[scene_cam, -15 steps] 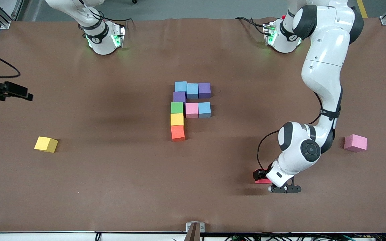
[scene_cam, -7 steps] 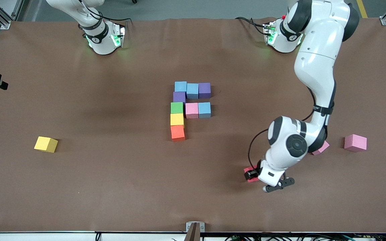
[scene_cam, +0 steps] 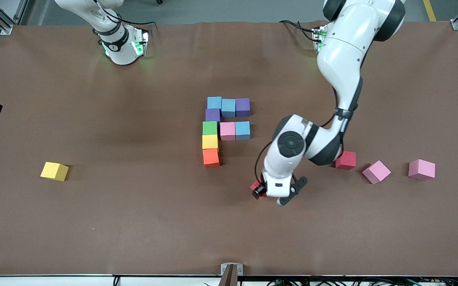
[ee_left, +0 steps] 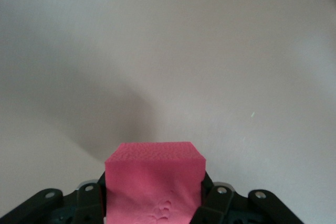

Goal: Arrange 11 blocks into digit 3
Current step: 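Carry the red cube with the left gripper to the digit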

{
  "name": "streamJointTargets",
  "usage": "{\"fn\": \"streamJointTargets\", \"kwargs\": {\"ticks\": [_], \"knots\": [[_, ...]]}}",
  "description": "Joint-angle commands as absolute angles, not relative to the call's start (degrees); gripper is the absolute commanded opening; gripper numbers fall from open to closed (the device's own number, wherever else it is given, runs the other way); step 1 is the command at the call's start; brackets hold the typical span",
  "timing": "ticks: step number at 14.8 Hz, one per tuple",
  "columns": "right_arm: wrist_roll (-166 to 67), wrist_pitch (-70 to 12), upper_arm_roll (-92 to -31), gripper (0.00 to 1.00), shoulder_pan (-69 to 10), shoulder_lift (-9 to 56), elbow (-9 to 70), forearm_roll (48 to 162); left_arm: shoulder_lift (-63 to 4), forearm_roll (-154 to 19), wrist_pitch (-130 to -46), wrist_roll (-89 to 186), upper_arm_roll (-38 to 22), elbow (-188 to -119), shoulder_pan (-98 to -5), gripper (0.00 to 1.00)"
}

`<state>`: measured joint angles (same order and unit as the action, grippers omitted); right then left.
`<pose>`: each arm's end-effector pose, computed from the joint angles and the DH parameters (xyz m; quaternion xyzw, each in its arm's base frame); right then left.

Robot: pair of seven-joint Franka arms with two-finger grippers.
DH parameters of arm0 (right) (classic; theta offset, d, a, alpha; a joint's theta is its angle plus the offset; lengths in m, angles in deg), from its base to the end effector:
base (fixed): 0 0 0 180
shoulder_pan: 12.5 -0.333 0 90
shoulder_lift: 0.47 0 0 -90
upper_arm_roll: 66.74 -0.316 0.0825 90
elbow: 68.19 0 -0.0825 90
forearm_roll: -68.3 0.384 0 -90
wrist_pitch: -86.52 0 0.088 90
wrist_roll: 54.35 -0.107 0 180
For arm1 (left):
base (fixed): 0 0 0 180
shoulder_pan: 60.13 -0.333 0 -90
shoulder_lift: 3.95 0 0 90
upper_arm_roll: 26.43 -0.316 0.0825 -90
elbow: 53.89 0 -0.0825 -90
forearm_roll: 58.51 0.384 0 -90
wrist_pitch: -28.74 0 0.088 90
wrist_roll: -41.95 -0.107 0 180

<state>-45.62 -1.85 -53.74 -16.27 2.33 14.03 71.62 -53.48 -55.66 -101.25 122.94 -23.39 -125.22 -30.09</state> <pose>0.5612 -0.0810 0.6592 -0.9993 0.0024 -0.0331 0.0185 0.6518 -0.4096 0.2581 0.9123 0.4015 0.0444 0.0668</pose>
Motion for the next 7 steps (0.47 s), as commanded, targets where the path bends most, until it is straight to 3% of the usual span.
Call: {"fn": "streamJointTargets", "kwargs": {"ticks": [1,2,7], "knots": [[-46.2,-3.8,-54.4,1.0,-17.3,1.5,14.5,70.5,-52.7,-54.8,-98.9,137.4,-24.6,-126.0,-26.7,0.08],[-46.1,-4.0,-54.4,1.0,-18.3,1.8,14.5,70.3,-52.7,-54.8,-98.9,143.7,-24.4,-126.0,-26.6,0.01],[-46.1,-3.4,-55.1,1.0,-15.5,1.9,13.0,70.8,-53.2,-54.7,-98.9,167.9,-24.6,-127.3,-21.6,0.02]]}}
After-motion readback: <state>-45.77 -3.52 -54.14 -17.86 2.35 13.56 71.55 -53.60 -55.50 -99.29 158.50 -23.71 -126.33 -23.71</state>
